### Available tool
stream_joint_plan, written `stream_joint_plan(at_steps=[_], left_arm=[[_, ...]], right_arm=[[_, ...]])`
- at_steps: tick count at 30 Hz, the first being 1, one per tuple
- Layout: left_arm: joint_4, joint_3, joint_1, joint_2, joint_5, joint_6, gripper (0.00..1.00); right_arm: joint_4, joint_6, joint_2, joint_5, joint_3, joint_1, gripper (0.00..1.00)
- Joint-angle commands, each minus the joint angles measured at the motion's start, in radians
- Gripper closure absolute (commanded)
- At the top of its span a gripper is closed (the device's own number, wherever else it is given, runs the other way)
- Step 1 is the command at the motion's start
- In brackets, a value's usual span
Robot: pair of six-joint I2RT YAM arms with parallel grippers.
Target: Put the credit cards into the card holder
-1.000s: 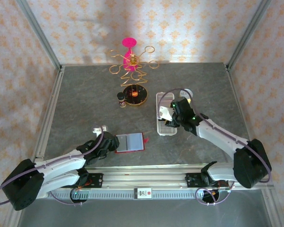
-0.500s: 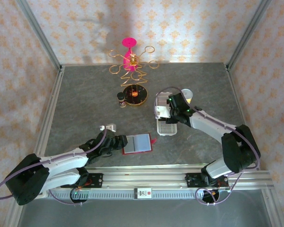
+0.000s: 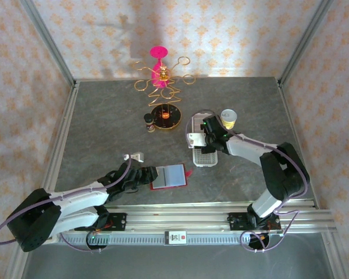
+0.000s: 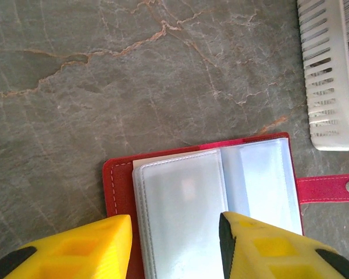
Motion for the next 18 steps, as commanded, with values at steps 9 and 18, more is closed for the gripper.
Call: stream_joint_plan(at_steps=[9,18], left_arm=[[-0.121,-0.007,-0.008,-0.117,0.018,-0.013,0.58],[-0.133,-0.013,-0.027,-0.125,0.025,-0.024,0.6]], right_arm=[[-0.006,-0.024,-0.034,0.038,0.029,0.022,0.37],[-0.036,-0.021,-0.064,0.029,0.017,0.024,0.57]])
